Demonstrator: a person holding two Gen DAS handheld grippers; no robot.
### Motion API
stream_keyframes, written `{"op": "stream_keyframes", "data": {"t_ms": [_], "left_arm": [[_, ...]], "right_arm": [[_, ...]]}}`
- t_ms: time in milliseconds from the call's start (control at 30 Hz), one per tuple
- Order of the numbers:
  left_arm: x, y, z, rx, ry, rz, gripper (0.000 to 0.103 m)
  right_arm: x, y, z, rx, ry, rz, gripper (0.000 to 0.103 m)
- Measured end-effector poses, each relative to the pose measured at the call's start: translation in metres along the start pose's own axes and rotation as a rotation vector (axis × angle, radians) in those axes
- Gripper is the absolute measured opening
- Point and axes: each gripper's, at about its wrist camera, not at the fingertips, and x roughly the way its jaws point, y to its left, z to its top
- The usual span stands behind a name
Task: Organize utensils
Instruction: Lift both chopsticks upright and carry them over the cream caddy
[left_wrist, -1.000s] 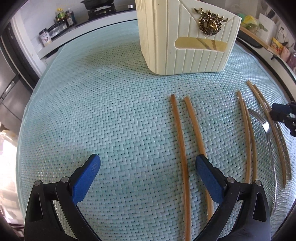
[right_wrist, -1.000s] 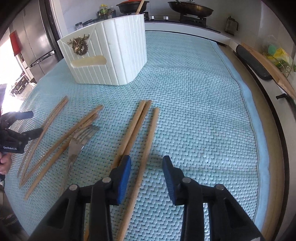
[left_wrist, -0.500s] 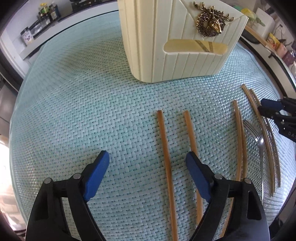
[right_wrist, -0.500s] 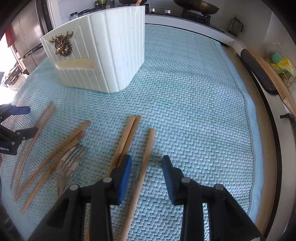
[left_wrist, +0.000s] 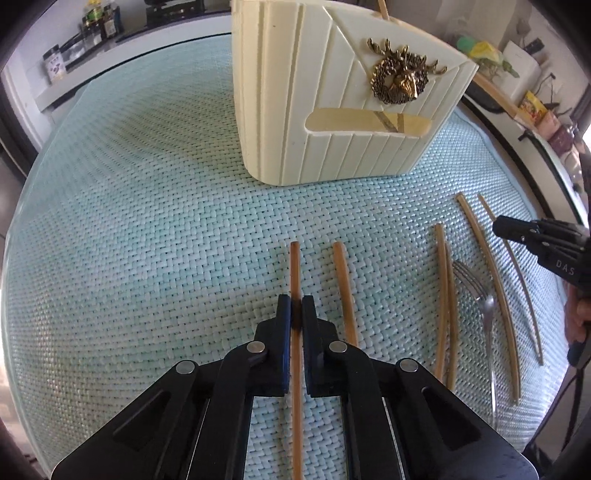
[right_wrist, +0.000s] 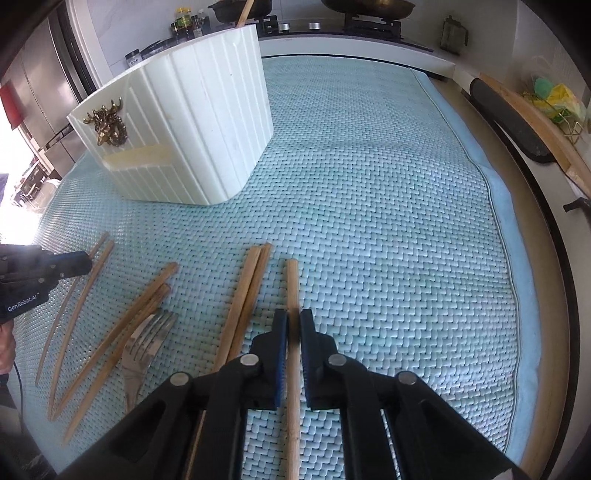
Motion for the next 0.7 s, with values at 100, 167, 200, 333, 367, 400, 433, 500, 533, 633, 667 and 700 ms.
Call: {"op": "stream_keyframes", "data": {"t_ms": [100,167,200,333,367,400,433,500,533,633,667,700], "left_arm": [[-0.024,0.004,-0.008,-0.027,-0.064,-0.027,0.003],[-0.049,0.012,-0.012,-0.047,-0.116,-0.049,0.003],[-0.063,0.016,-0.014,-0.058,-0.144,-0.062,0.003],[-0.122,0.018,-0.025,-0.079,-0.268,-0.097,0.003],[-0.139,0.026,-0.029,-0.083,-0.300,-0.107,0.003],[-0.149,0.019,-0.029,-0.087,-0.330,-0.117,0.003],[-0.162,0.013,-0.032,-0.090,-0.361,-0.126,0.003],[-0.184,0.023,-0.021,-0.094,-0.420,-0.139,0.003],[-0.192,0.022,-0.020,-0.093,-0.448,-0.143,0.003],[-0.213,0.017,-0.037,-0.091,-0.519,-0.144,0.003],[-0.218,0.016,-0.039,-0.092,-0.538,-0.144,0.003],[-0.222,0.017,-0.043,-0.095,-0.553,-0.146,0.003]], "right_arm": [[-0.017,-0.003,-0.002,0.024,-0.048,0.036,0.007],[-0.032,-0.002,-0.002,0.033,-0.082,0.062,0.007],[-0.040,-0.001,-0.002,0.033,-0.101,0.072,0.007],[-0.084,0.007,-0.006,0.021,-0.193,0.113,0.007],[-0.096,0.010,-0.008,0.019,-0.218,0.125,0.007],[-0.108,0.010,-0.010,0.015,-0.241,0.134,0.007],[-0.121,0.012,-0.014,0.010,-0.267,0.143,0.007],[-0.146,0.019,-0.024,-0.005,-0.319,0.155,0.007],[-0.157,0.022,-0.029,-0.013,-0.341,0.160,0.007],[-0.187,0.029,-0.044,-0.042,-0.401,0.159,0.007],[-0.195,0.033,-0.049,-0.051,-0.417,0.155,0.007],[-0.202,0.035,-0.053,-0.058,-0.435,0.151,0.007]]}}
